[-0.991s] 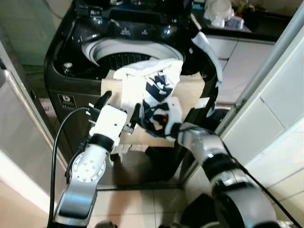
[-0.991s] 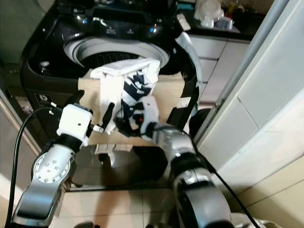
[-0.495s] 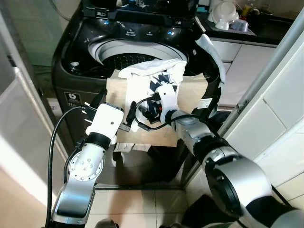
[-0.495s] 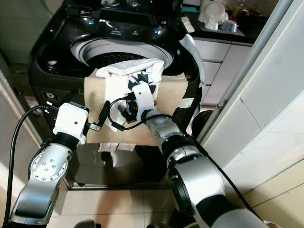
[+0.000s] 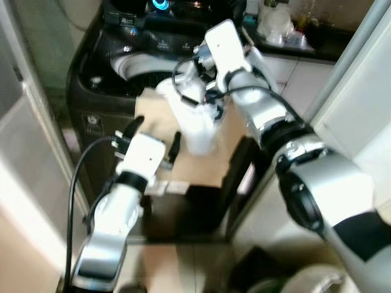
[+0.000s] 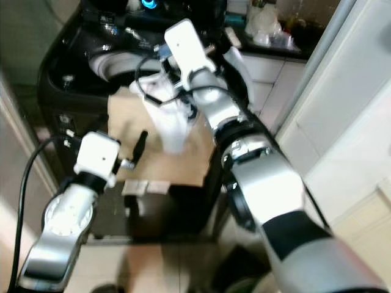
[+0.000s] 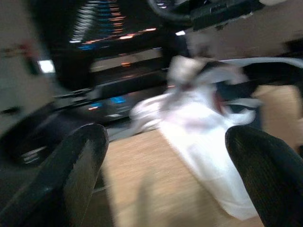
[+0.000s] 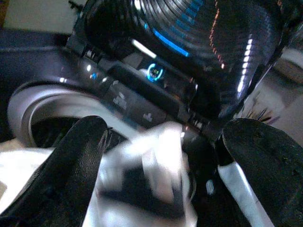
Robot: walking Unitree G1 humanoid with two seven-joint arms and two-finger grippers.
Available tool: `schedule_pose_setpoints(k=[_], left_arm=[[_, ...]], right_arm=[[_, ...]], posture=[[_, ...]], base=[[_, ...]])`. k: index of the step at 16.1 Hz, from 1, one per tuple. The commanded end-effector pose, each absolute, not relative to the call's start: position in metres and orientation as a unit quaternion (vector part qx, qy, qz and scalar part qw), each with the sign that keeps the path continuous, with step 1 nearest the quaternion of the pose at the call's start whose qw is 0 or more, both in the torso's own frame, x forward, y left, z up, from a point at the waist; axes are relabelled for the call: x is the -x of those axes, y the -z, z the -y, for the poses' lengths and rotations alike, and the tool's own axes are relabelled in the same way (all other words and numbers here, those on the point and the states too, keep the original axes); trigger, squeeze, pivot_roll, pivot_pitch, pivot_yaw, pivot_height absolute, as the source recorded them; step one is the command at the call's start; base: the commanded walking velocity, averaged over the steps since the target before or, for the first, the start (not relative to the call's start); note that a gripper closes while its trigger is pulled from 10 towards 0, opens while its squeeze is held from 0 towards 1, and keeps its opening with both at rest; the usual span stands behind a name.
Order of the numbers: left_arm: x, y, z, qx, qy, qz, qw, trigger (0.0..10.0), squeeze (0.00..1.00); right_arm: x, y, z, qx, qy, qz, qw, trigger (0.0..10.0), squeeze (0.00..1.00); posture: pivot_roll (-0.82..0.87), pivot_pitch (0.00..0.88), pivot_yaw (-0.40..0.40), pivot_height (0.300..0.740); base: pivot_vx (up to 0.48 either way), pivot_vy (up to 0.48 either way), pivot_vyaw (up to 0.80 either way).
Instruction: Clothes washing
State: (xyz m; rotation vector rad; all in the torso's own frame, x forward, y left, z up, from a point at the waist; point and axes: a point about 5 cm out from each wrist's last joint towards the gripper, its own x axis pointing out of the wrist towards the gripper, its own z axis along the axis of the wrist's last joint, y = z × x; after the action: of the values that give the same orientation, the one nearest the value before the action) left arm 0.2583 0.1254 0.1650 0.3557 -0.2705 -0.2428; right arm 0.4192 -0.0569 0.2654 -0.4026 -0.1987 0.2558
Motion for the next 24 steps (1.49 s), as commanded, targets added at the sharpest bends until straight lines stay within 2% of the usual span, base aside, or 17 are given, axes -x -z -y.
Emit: schedule_pose_setpoints(k=[1, 3, 5, 8, 11, 13, 16, 17, 19, 22, 24], left_arm=[[-0.257, -0.164, -0.122, -0.178, 0.123, 0.131, 0.968, 10.0, 0.0], [-0.256, -0.164, -0.121, -0.176, 0.121, 0.129, 0.968, 10.0, 0.0], [-0.255, -0.164, -0.122, -0.176, 0.114, 0.129, 0.969, 10.0, 0.0], [-0.254, -0.162, -0.124, -0.174, 0.108, 0.126, 0.971, 10.0, 0.0], [-0.255, -0.161, -0.126, -0.176, 0.11, 0.125, 0.97, 10.0, 0.0], [-0.256, -0.162, -0.127, -0.18, 0.115, 0.126, 0.969, 10.0, 0.0], [-0.256, -0.162, -0.128, -0.181, 0.117, 0.126, 0.968, 10.0, 0.0], [-0.255, -0.163, -0.129, -0.182, 0.117, 0.126, 0.968, 10.0, 0.0], [-0.255, -0.162, -0.13, -0.181, 0.117, 0.125, 0.969, 10.0, 0.0], [-0.255, -0.161, -0.129, -0.179, 0.122, 0.121, 0.969, 10.0, 0.0], [-0.256, -0.16, -0.126, -0.177, 0.127, 0.122, 0.968, 10.0, 0.0]], right_arm=[[-0.42, -0.278, 0.059, 0.195, -0.11, 0.118, 0.968, 10.0, 0.0], [-0.421, -0.298, 0.06, 0.188, -0.088, 0.144, 0.968, 10.0, 0.0], [-0.42, -0.296, 0.058, 0.152, -0.104, 0.151, 0.971, 10.0, 0.0], [-0.414, -0.271, 0.057, 0.076, -0.13, 0.165, 0.975, 10.0, 0.0], [-0.405, -0.23, 0.06, -0.002, -0.164, 0.128, 0.978, 10.0, 0.0], [-0.388, -0.214, 0.062, -0.092, -0.224, 0.15, 0.959, 10.0, 0.0], [-0.366, -0.222, 0.075, -0.098, -0.251, 0.192, 0.944, 10.0, 0.0], [-0.341, -0.205, 0.092, -0.082, -0.256, 0.197, 0.943, 10.0, 0.0], [-0.32, -0.192, 0.102, -0.064, -0.265, 0.195, 0.942, 10.0, 0.0], [-0.291, -0.145, 0.121, -0.026, -0.274, 0.112, 0.955, 10.0, 0.0], [-0.292, -0.121, 0.12, -0.015, -0.277, 0.069, 0.958, 10.0, 0.0]], posture=[[0.13, 0.0, -0.136, 0.74], [0.13, 0.0, -0.145, 0.74], [0.14, 0.0, -0.157, 0.74], [0.13, 0.0, -0.149, 0.74], [0.12, 0.0, -0.135, 0.74], [0.1, 0.0, -0.126, 0.74], [0.09, 0.0, -0.121, 0.74], [0.08, 0.0, -0.119, 0.74], [0.08, 0.0, -0.117, 0.74], [0.05, 0.0, -0.103, 0.74], [0.05, 0.0, -0.097, 0.74]], base=[[0.0, 0.0, 0.0], [0.0, 0.0, 0.0], [0.0, 0.0, 0.0], [0.0, 0.0, 0.0], [0.0, 0.0, 0.0], [0.0, 0.0, 0.0], [0.0, 0.0, 0.0], [0.0, 0.0, 0.0], [0.0, 0.0, 0.0], [0.0, 0.0, 0.0], [0.0, 0.0, 0.0]])
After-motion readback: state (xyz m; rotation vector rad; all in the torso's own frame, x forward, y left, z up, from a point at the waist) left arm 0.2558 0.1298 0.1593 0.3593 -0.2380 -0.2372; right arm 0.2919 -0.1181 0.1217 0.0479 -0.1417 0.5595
